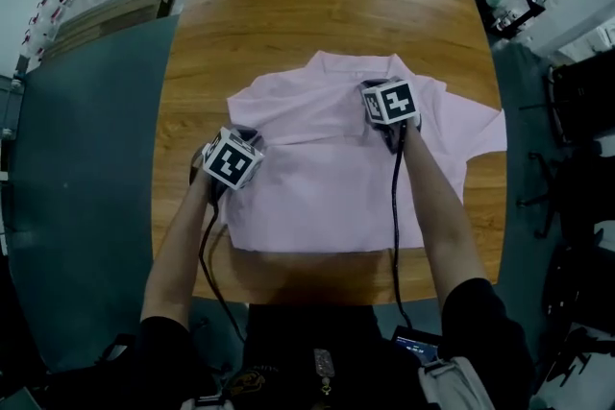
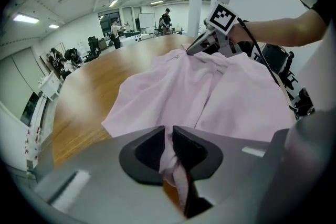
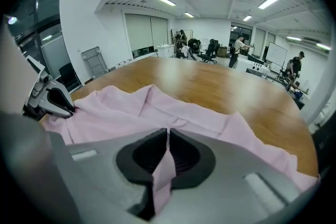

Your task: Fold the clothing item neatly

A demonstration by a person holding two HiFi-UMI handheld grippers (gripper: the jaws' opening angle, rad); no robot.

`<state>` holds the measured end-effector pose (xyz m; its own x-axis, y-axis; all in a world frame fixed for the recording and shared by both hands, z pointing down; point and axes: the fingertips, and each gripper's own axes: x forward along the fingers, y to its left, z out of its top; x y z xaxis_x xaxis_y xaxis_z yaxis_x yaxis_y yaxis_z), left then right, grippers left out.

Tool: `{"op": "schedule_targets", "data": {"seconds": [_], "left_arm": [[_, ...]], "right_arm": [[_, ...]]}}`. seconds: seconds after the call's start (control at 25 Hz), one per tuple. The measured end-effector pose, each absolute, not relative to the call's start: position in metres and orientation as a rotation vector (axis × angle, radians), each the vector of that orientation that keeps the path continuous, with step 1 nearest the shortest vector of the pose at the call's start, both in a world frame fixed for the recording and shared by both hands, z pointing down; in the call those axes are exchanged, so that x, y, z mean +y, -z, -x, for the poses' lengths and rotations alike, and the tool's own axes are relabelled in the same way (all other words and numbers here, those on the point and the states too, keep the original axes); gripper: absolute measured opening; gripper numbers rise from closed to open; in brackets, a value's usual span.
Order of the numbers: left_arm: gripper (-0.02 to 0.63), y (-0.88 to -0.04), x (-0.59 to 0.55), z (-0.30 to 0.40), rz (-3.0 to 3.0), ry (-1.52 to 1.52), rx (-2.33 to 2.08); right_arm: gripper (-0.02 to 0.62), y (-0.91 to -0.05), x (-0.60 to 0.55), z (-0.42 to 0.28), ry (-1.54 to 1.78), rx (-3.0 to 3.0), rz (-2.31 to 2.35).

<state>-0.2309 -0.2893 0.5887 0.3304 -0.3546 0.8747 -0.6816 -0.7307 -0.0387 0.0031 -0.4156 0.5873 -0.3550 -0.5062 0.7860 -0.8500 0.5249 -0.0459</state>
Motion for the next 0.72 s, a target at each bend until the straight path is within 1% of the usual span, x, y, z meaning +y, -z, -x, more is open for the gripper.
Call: {"op": "schedule_targets", "data": {"seconds": [0.12,0.28,0.52,0.72], "left_arm": [[0.055,-0.589,-0.288,0.231,-2.258,-1.354,-0.91],[0.055,-0.577,-0.292,0.233,-2.284,-1.329,-0.92],[0.055,-0.56,-0.307,0.238,-2.284,-1.238,-1.034],[0.055,-0.568,-0.328,0.251,-2.209,-1.191,-1.147]], "right_arm": [[0.024,-0.594,-0.42,0.002,-0.615,-2.043,-1.095],[0.086,-0.573,-0.42,-0.001,-0.596,-2.105,-1.132],[0.089,-0.549,-0.383,-0.001,-0.588,-2.155,-1.082],[0.089,-0.566,-0.331,0.012,-0.647,-2.129,-0.972]]}}
